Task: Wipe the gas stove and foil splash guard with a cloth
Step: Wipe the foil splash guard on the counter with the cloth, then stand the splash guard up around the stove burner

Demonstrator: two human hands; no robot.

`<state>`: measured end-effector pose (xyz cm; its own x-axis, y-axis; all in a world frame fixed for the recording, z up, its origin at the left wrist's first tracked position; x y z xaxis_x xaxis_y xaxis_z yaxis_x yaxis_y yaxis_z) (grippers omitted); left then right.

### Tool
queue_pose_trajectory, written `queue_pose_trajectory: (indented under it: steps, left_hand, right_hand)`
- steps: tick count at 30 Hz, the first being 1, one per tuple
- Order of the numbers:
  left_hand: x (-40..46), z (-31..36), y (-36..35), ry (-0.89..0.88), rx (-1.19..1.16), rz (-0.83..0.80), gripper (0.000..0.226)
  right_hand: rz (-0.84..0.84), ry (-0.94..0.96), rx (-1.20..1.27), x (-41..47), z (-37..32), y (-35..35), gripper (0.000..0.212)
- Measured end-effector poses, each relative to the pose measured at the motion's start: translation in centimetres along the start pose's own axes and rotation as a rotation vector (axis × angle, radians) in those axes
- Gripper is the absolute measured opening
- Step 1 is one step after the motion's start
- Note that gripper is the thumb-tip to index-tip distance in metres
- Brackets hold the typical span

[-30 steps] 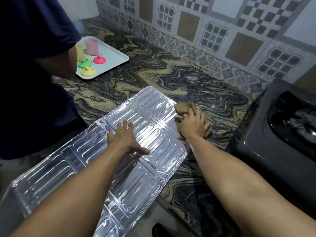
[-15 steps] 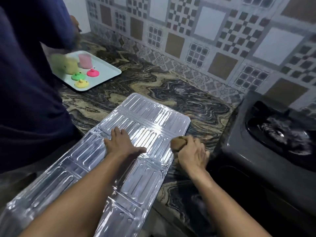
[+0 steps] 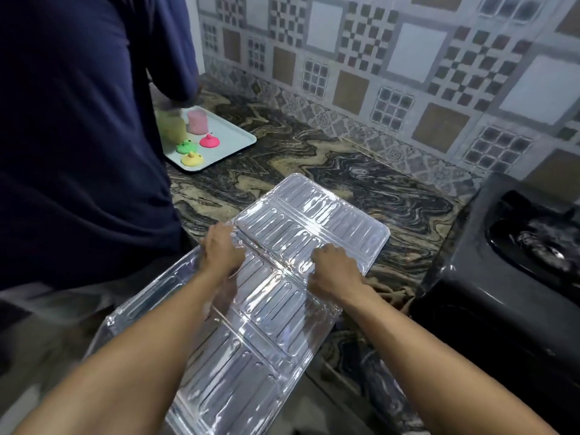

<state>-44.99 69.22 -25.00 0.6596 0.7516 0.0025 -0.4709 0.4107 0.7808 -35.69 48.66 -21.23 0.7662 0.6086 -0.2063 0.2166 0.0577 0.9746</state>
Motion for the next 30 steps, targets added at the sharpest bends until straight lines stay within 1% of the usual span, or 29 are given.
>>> queue_pose_trajectory:
  steps: [2, 3, 4, 6, 7, 8, 9, 11, 14, 16, 18, 21, 22, 23, 26, 27, 28, 30]
  left_hand:
    - [-0.4, -2.0, 2.3, 0.066, 0.076, 0.079, 0.038]
    - [-0.7, -2.9, 3.4, 0.091, 0.128, 0.106, 0.038]
    - [-0.8, -3.9, 4.2, 0.115, 0.171, 0.109, 0.04]
    - [-1.4, -5.7, 5.3, 0.182, 0.23, 0.051, 0.044]
    - [-1.6, -6.7, 5.5, 0.225, 0.251, -0.005, 0.045]
    - [-2.0, -7.6, 5.6, 0.272, 0.271, -0.066, 0.046]
    - [-2.5, -8.6, 5.8, 0.316, 0.284, -0.118, 0.045]
    - [-3.2, -9.7, 6.2, 0.353, 0.278, -0.154, 0.036]
    - [-3.6, -10.2, 7.3, 0.351, 0.195, -0.107, 0.025]
    - [-3.6, -9.8, 8.3, 0.332, 0.123, -0.078, 0.02]
    - [-3.6, -9.1, 9.5, 0.304, 0.061, -0.06, 0.015]
    - [-3.6, -7.8, 11.7, 0.261, -0.019, -0.038, 0.018]
    - [-3.8, -7.2, 12.5, 0.246, -0.042, -0.034, 0.02]
    - [-4.0, -6.6, 13.3, 0.232, -0.068, -0.031, 0.022]
    - [-4.3, -4.4, 15.4, 0.19, -0.174, -0.047, 0.024]
    - [-4.5, -3.5, 16.0, 0.167, -0.2, -0.065, 0.026]
    - [-4.8, -2.7, 16.7, 0.14, -0.226, -0.082, 0.026]
    - [-5.1, -1.3, 18.2, 0.083, -0.265, -0.123, 0.027]
  right_hand:
    - [-0.012, 0.128, 0.046, 1.4, -2.2, -0.6, 0.042]
    - [-0.035, 0.183, 0.046, 2.1, -3.3, -1.1, 0.048]
    - [-0.074, 0.23, 0.028, 2.6, -4.3, -1.5, 0.059]
    - [-0.145, 0.285, -0.04, 3.4, -5.6, -2.3, 0.085]
    - [-0.158, 0.306, -0.074, 3.8, -6.3, -2.4, 0.093]
    - [-0.161, 0.331, -0.102, 4.1, -6.9, -2.3, 0.097]
    - [-0.161, 0.359, -0.119, 4.4, -7.6, -2.3, 0.096]
    - [-0.18, 0.404, -0.13, 4.6, -8.5, -2.1, 0.083]
    - [-0.221, 0.446, -0.17, 4.6, -9.5, -1.9, 0.057]
    - [-0.198, 0.437, -0.181, 4.8, -10.2, -1.2, 0.051]
    - [-0.126, 0.444, -0.134, 5.3, -11.3, 0.3, 0.056]
    - [0.04, 0.569, -0.087, 5.7, -14.2, 3.5, 0.073]
    - [0.068, 0.61, -0.087, 5.5, -15.2, 4.7, 0.074]
    - [0.058, 0.644, -0.096, 5.9, -16.2, 5.4, 0.072]
    - [-0.053, 0.668, -0.172, 6.6, -18.3, 7.3, 0.056]
    - [-0.052, 0.67, -0.195, 6.6, -18.6, 8.2, 0.05]
    - [-0.048, 0.68, -0.215, 6.1, -18.9, 9.3, 0.041]
    - [-0.077, 0.745, -0.18, 5.1, -19.2, 11.6, 0.012]
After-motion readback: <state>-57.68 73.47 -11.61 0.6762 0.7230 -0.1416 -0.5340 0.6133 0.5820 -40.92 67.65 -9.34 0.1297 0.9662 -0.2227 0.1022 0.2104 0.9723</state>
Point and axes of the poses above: each hand's wrist, its own x-axis towards the middle knuckle, its own y-axis out of the back of the hand, z = x × y, the point moved 6 cm from there along x, towards the middle knuckle, and after that the axes turned 2 degrees about -y, right-handed, at the moved point
